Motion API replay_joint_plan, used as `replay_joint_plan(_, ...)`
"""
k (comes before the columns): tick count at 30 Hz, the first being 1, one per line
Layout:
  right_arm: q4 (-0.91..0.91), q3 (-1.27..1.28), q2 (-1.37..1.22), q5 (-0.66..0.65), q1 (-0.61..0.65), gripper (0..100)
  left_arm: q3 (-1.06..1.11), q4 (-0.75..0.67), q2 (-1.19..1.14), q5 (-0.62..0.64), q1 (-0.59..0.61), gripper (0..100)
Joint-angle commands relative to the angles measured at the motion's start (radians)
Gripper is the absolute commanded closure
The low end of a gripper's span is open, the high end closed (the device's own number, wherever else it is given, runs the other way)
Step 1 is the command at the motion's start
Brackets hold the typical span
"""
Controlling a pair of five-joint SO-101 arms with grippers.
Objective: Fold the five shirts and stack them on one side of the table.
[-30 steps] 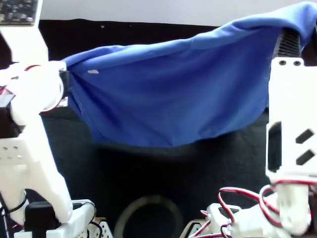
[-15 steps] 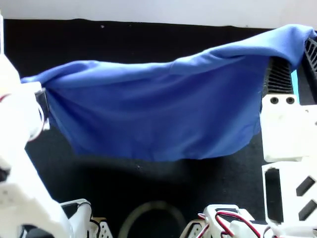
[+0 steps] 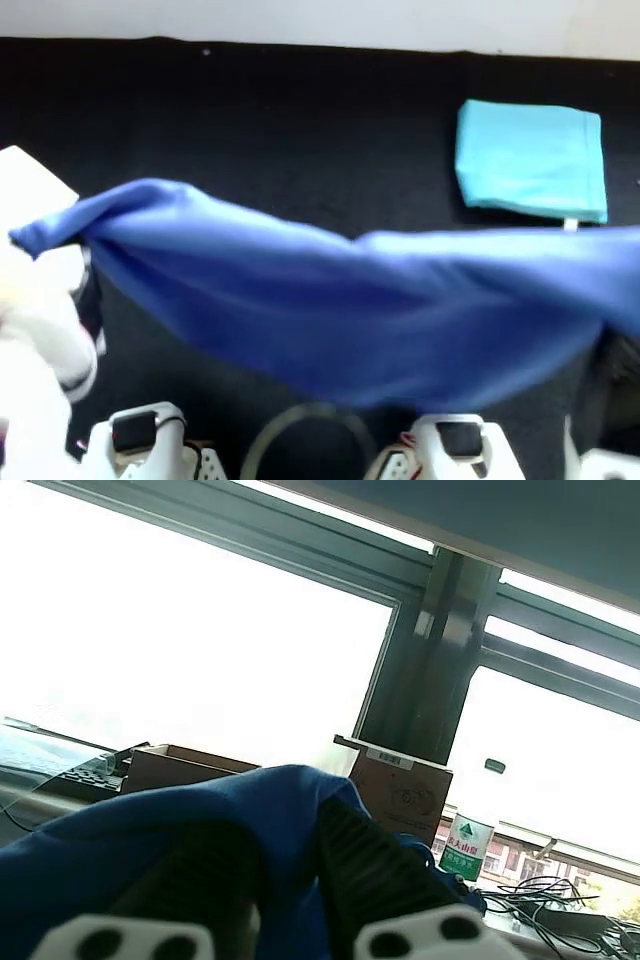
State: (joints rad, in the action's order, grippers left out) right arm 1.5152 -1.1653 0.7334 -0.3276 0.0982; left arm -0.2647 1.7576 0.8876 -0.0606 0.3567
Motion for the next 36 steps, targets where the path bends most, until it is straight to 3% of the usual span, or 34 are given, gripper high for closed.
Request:
replay_joint_plan(1, -0.030, -0.002, 0.010, 0.002, 0.007, 99.3, 0.002, -0.003, 0.045, -0.003, 0.018, 99)
replay_joint_plan(11, -0.022, -0.001, -0.254, 0.002, 0.007, 99.3, 0.205, -0.011, -0.117, -0.009, 0.019, 99)
replay_joint_plan(20, -0.007, -0.002, -0.736, 0.003, 0.008, 99.3, 0.257, -0.226, -0.461, -0.009, 0.015, 99)
replay_joint_plan(27, -0.176, -0.012, -1.098, 0.000, 0.007, 99.3, -0.058, -0.250, -0.746, -0.038, 0.018, 99)
replay_joint_plan(36, -0.240, -0.012, -1.245, -0.002, 0.039, 99.3, -0.452, -0.149, -1.164, -0.150, 0.004, 99)
